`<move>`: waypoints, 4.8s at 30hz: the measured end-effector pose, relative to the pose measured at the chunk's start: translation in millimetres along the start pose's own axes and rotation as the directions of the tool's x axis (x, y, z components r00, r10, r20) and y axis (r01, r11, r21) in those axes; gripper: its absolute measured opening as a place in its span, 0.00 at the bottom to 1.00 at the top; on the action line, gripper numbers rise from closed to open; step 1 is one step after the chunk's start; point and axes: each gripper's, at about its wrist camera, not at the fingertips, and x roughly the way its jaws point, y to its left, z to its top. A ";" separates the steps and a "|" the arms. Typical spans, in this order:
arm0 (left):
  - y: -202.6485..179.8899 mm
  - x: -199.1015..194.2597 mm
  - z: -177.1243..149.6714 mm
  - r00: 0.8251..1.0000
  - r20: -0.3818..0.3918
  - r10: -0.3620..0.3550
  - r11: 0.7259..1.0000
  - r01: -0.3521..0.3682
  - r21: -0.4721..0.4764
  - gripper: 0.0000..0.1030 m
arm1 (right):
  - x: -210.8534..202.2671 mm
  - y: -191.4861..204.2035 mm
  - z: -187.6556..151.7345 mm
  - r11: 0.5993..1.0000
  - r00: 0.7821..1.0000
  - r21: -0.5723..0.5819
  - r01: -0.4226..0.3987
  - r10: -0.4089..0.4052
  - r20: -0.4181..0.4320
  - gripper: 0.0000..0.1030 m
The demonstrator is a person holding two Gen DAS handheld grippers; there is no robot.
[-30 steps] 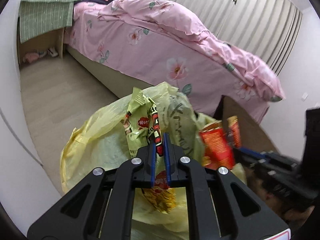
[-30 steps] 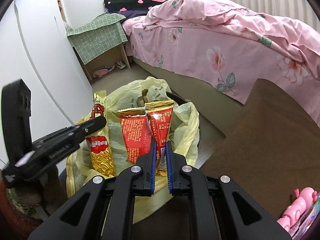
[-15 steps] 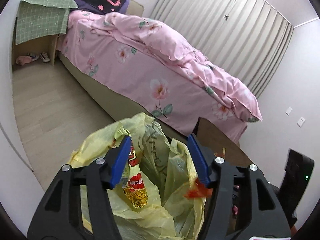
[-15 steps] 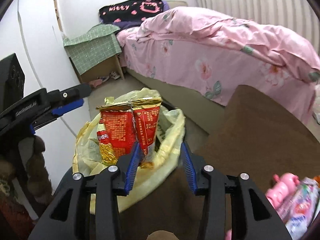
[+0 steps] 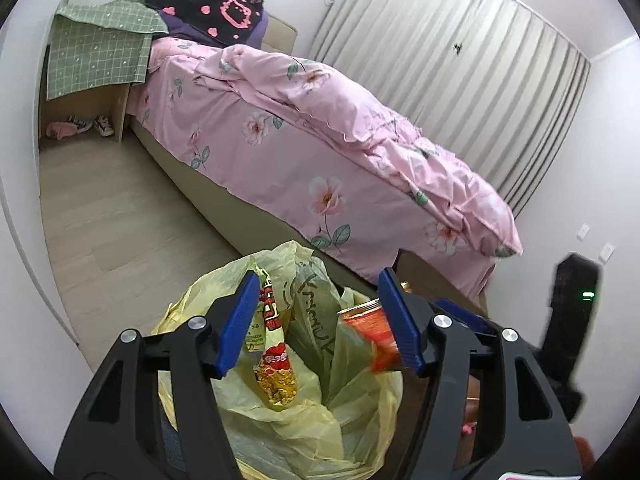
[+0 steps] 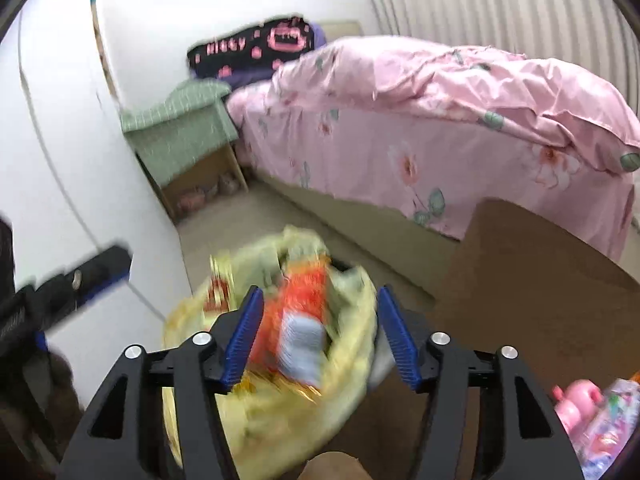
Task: Collect trash
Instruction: 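Move both tools back over the table toward the remaining trash, then grasp a yellow biscuit wrapper with the right tool while the left tool grasps a silver wrapper, then carry both wrappers to the yellow bag and lower them inside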
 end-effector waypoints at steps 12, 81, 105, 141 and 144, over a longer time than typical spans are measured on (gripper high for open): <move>12.8 21.7 -21.9 0.997 -0.069 0.021 0.999 -0.023 -0.033 0.57 | -39.6 -3.2 -28.6 0.984 0.988 -0.147 0.101 -0.116 -0.099 0.55; -188.1 4.8 -194.4 0.839 -0.523 -0.151 0.798 0.415 0.436 0.57 | -257.7 -157.8 -289.8 0.866 0.930 0.340 0.367 -0.330 -0.162 0.40; -206.2 -0.6 -214.0 0.796 -0.583 -0.162 0.727 0.495 0.475 0.57 | -283.3 -130.8 -303.8 0.833 0.875 0.269 0.484 -0.449 -0.183 0.57; -226.9 7.0 -232.7 0.751 -0.648 -0.127 0.634 0.564 0.529 0.29 | -307.5 -125.6 -290.1 0.843 0.915 0.373 0.387 -0.400 -0.047 0.20; -227.0 2.3 -235.4 0.751 -0.647 -0.134 0.624 0.571 0.534 0.18 | -309.9 -117.6 -283.4 0.843 0.907 0.357 0.404 -0.420 -0.035 0.20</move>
